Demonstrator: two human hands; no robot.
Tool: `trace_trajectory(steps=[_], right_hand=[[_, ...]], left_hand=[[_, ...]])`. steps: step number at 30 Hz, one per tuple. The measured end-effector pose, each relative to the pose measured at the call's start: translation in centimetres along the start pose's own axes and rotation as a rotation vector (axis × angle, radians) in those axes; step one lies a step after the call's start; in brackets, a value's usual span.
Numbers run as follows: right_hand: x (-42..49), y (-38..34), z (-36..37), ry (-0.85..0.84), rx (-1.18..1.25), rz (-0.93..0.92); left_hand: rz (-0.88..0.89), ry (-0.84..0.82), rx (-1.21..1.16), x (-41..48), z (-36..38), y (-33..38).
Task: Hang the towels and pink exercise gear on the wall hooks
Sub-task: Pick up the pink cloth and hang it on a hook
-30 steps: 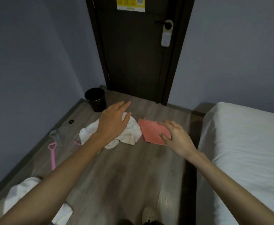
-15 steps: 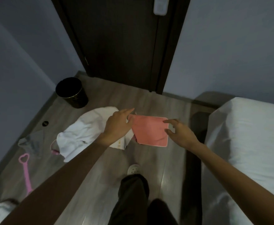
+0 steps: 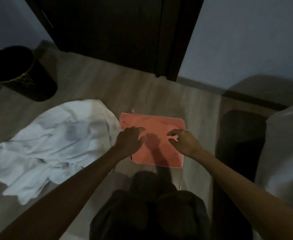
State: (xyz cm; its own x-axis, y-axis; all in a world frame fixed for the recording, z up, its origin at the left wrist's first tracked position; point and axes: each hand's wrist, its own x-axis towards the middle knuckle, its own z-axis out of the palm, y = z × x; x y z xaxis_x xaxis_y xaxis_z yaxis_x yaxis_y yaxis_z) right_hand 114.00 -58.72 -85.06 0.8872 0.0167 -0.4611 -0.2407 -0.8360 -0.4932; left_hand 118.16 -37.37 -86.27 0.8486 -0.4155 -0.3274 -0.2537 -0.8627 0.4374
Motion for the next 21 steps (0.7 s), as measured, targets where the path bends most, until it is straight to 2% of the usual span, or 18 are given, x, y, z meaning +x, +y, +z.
trace_trajectory(steps=[5,9,12,16,21], right_hand=[[9.7,7.5,10.2,-0.043,-0.079,-0.064],[15.1,11.4,16.9,-0.040,-0.154,-0.144],[17.5,14.0,20.7,-0.028,-0.206,-0.103],[18.8,15.7,23.5,0.088,-0.148,-0.121],[17.5,13.9,21.1,0.155,-0.085,-0.137]], left_hand=[[-0.009,-0.081,0.107,7.6,13.4,-7.6],[0.003,-0.163,0.254,11.1,20.5,-11.8],[0.051,-0.046,0.284,12.4,23.6,-14.2],[0.128,0.187,0.140,13.2,25.2,-15.8],[0.077,0.202,-0.017,12.5,22.7,-14.8]])
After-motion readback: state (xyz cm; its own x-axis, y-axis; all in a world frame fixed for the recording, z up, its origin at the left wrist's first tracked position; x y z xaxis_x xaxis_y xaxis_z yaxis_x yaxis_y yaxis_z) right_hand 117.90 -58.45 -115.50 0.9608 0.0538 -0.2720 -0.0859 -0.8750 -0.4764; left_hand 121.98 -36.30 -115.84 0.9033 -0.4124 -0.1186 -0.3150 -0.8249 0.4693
